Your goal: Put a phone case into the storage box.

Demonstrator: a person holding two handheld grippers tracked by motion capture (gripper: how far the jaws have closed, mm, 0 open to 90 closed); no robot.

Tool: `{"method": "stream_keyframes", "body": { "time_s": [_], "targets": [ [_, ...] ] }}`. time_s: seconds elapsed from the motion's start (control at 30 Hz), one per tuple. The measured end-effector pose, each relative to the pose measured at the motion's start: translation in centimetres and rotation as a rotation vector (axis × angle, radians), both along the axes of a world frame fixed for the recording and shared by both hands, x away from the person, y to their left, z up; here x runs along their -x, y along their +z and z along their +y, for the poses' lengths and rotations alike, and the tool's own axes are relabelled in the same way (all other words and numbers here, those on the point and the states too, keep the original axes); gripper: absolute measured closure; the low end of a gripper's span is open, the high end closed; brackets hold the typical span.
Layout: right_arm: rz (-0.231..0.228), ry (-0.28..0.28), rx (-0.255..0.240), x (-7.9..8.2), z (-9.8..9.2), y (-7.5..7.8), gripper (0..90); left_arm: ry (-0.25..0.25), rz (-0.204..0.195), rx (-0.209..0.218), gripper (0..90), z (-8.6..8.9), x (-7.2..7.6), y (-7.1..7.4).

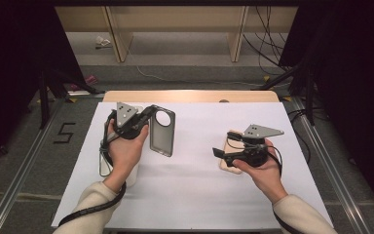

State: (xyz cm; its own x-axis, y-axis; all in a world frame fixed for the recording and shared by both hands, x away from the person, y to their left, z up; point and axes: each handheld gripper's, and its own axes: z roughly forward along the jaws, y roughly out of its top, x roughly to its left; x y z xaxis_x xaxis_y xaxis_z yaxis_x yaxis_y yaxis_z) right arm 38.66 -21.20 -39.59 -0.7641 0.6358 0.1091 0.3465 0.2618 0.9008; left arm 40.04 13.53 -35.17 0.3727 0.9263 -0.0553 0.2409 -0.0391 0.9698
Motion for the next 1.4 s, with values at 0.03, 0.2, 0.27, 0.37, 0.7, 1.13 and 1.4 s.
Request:
{"method": "stream_keyframes", "body": {
  "time_s": [0.03, 0.2, 0.27, 0.37, 0.7, 1.13, 1.4],
  "targets": [
    [0.001, -0.003, 0.002, 0.1, -0.2, 0.0, 17.1, 0.002, 0.0, 0.003, 88.9, 0.0, -0.1, 0.1],
    [0.001, -0.007, 0.005, 0.3, -0.5, -0.1, 17.1, 0.006, -0.007, 0.008, 88.9, 0.1, -0.5, 0.5],
    [0.0, -0.011, 0.005, 0.3, -0.7, -0.1, 17.1, 0.008, -0.009, 0.004, 88.9, 0.2, -0.7, 0.8],
    [0.003, -0.018, 0.006, 0.4, -1.0, -0.1, 17.1, 0.015, -0.016, 0.004, 88.9, 0.3, -0.9, 1.3],
    [0.002, -0.034, 0.001, 0.7, -1.9, -0.1, 17.3, 0.049, -0.03, -0.003, 88.9, 1.5, -1.9, 2.6],
    [0.01, -0.051, -0.011, 1.0, -2.5, -0.2, 17.3, 0.087, -0.035, -0.003, 89.0, 2.9, -2.8, 3.4],
    [0.011, -0.058, -0.018, 1.1, -2.7, -0.2, 17.3, 0.108, -0.041, -0.006, 89.0, 3.6, -3.3, 4.1]
  ]
}}
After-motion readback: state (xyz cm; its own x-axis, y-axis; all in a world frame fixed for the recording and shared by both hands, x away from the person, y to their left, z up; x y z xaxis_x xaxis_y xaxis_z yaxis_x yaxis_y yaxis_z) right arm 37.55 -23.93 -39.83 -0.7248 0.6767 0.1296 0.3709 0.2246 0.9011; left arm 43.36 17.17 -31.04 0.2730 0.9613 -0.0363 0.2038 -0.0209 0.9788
